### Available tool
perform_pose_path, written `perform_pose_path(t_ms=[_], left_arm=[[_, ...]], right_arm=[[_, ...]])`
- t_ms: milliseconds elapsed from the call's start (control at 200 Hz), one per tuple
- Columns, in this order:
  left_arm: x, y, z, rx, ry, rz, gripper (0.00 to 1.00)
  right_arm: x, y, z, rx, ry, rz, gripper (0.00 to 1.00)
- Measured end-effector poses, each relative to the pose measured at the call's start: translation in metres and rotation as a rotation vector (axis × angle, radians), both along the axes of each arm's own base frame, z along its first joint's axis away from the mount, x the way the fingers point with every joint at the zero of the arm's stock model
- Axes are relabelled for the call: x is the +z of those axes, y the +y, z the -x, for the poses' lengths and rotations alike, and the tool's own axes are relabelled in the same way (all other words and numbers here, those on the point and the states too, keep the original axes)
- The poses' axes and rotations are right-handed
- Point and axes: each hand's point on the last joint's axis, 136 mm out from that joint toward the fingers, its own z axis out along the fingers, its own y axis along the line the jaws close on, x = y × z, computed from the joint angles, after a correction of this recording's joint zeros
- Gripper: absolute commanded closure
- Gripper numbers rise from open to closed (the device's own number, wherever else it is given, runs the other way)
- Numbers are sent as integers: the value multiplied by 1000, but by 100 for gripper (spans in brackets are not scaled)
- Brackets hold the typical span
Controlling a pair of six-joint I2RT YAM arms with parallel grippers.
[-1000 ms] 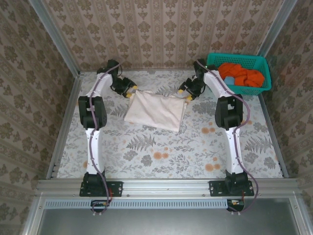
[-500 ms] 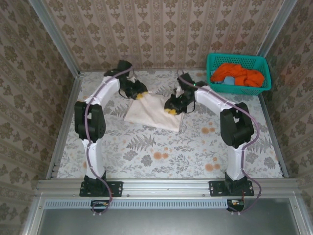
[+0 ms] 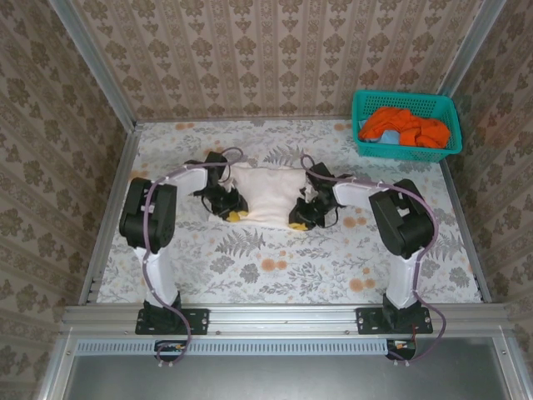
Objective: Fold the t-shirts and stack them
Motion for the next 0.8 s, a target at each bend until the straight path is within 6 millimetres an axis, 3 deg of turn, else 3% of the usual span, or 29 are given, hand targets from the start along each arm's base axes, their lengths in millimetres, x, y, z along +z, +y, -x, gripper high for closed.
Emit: perform_pose_path(t_ms=[140,230,360,490,605,700,795], left_arm=[[3,17,53,-5,65,-23,65],[9,28,81,4,103,-39,61],[34,36,91,25,99,-48,55],[71,43,56,90,10,-13,50],[98,43,10,123,-79,26,56],[105,29,-28,100,-115,66,61],[90,15,-57,76,-108,90,64]], right_arm=[[-1,-12,34,39,-13,-5,77],[2,-15,54,65,-10,-17,70],[23,-15,69,65,-42,-64,60],[69,-2,45,32,-164,-165,56],[99,6,2,-20,-252,-211,68],[106,8,-43,-69,-275,-209,76],[95,13,-87,-96,-273,-189,81]])
